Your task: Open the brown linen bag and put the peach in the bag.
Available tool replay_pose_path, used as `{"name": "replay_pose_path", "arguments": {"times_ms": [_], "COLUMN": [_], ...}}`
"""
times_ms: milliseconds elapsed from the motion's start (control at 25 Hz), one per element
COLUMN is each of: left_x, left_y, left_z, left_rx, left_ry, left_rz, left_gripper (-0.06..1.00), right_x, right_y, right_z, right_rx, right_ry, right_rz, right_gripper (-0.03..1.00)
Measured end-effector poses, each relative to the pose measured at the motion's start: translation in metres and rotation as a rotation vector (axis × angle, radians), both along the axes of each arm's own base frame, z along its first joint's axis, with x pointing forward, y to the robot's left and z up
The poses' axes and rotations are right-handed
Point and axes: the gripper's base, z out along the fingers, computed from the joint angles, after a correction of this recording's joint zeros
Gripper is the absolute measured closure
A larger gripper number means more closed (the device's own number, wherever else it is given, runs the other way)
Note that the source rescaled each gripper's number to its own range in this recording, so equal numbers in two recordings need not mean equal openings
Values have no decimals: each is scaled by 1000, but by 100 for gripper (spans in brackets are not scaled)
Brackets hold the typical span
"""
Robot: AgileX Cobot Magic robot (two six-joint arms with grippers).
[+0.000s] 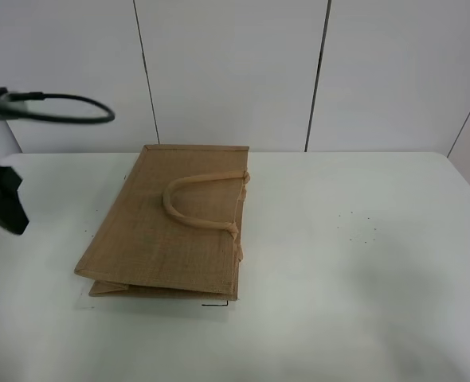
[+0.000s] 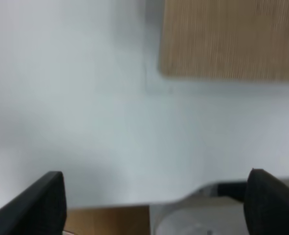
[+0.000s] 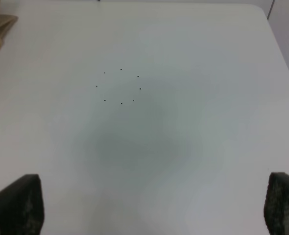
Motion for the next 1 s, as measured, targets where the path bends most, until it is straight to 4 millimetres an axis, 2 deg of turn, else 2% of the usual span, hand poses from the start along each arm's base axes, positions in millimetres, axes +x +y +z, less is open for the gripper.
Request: {"name": "replay_pose_path", "arguments": {"times_ms": [200,400,480,640,1000], "left_x": [-63,-104,-115,-129,-146], "left_y": [7,11,13,14,17], "left_z": [-29,-56,-62,-56,-51], "left_rx": [-2,-4,1,0,-3], "left_ry": [-46,-162,-192,-303,-425], "left_rz": [-3,-31,-59,-78,-53], "left_gripper": [-5,-5,-5,-5,-5], "right_x": [0,0,0,0,0], "right_y": [0,0,0,0,0], "right_z": [0,0,0,0,0], "right_rx": [0,0,0,0,0], "right_ry": [0,0,0,0,0], "right_rz": [0,0,0,0,0], "right_gripper": [-3,-3,-3,-3,-3]}}
